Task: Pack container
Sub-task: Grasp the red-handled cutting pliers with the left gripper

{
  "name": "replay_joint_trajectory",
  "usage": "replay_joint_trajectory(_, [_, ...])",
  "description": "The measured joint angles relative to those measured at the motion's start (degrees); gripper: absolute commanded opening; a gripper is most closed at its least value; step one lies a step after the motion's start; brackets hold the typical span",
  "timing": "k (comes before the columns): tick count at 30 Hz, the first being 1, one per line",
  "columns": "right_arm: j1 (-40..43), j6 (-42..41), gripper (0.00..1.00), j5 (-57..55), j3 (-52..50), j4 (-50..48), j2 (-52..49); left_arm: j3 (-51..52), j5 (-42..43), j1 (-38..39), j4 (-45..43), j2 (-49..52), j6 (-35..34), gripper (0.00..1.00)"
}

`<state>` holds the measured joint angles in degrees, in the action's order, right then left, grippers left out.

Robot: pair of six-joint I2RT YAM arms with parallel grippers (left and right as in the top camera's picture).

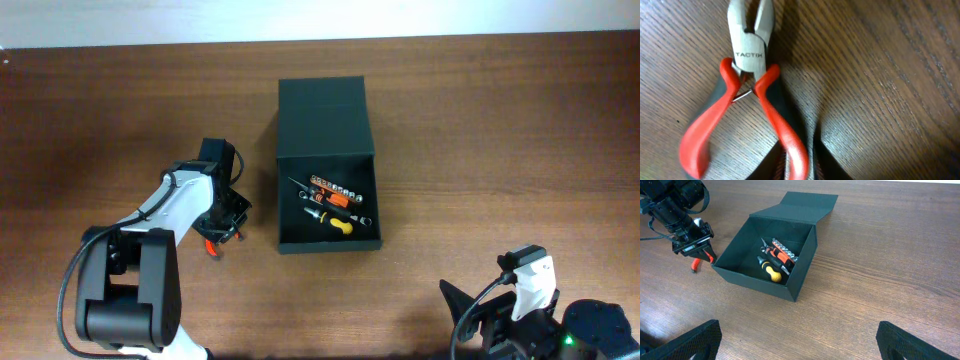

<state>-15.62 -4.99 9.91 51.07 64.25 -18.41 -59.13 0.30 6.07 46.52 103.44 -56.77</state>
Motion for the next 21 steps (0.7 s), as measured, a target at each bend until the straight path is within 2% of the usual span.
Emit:
replay_joint_trajectory(7, [0.0,0.02,0.99,0.0,0.0,-0.02,0.0,0.0,0.09,0.0,-0.61,0.0,0.0,0.04])
replay_joint_trajectory(13, [0.0,0.02,0.99,0.0,0.0,0.0,0.0,0.04,0.85,0.0,-4.96,-1.4,0.0,0.04])
replay_joint_trajectory(21, [0.0,0.02,0.99,0.0,0.0,0.0,0.0,-0.81,0.09,2.95,-5.57,-16.68,0.0,0.03])
